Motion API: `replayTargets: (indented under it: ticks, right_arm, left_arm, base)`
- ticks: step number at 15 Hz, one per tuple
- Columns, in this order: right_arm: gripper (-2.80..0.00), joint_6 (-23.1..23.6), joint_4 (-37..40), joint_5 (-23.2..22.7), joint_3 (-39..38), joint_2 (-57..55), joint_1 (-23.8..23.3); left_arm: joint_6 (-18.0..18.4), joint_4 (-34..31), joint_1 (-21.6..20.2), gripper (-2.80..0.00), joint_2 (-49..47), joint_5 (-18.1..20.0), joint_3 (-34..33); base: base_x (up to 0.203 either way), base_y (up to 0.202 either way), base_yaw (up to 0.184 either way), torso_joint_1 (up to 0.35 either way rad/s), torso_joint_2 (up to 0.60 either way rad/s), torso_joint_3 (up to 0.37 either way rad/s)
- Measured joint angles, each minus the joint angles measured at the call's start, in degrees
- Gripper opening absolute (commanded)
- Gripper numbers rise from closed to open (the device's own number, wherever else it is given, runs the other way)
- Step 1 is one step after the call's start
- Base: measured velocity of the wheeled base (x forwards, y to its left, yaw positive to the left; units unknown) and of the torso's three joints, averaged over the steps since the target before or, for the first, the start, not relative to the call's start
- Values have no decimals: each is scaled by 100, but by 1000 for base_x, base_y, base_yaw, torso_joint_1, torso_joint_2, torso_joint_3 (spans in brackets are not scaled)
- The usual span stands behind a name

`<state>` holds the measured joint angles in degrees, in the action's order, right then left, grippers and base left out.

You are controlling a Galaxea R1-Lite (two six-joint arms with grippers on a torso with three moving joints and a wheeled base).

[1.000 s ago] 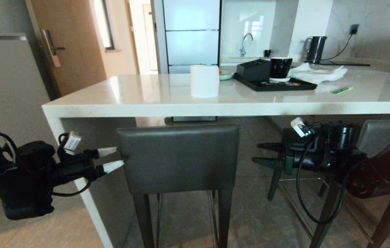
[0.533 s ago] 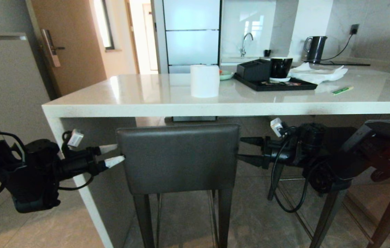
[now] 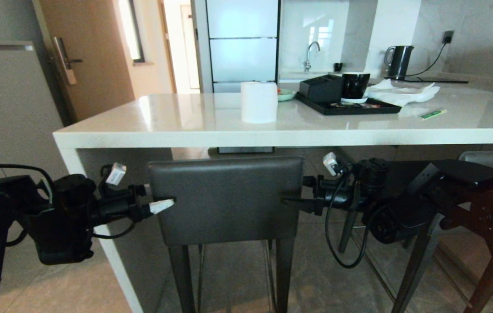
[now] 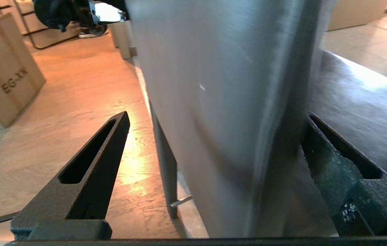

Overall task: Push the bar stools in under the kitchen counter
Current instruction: Pull the gray chair out from under the dining table

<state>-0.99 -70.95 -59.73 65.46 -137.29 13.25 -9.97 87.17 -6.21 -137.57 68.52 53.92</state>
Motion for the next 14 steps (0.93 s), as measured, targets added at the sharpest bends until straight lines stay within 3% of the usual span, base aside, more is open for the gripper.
replayTargets:
  ticks: [3,8,14]
  right_arm:
    - [0,-20,0,28,22,-4,36]
    - [0,-24,4,83,14,-4,77]
    - [0,-22,17,67,36,-9,110]
  left_arm:
    - [69,0,143,0,129,-179,-148]
    - [122,-110,473,0,342,-1705,-83]
    - [469,-33,531,0,378,-1794,-306]
  base:
    - [0,0,0,0,0,0]
    - [0,0,0,0,0,0]
    - [0,0,0,0,0,0]
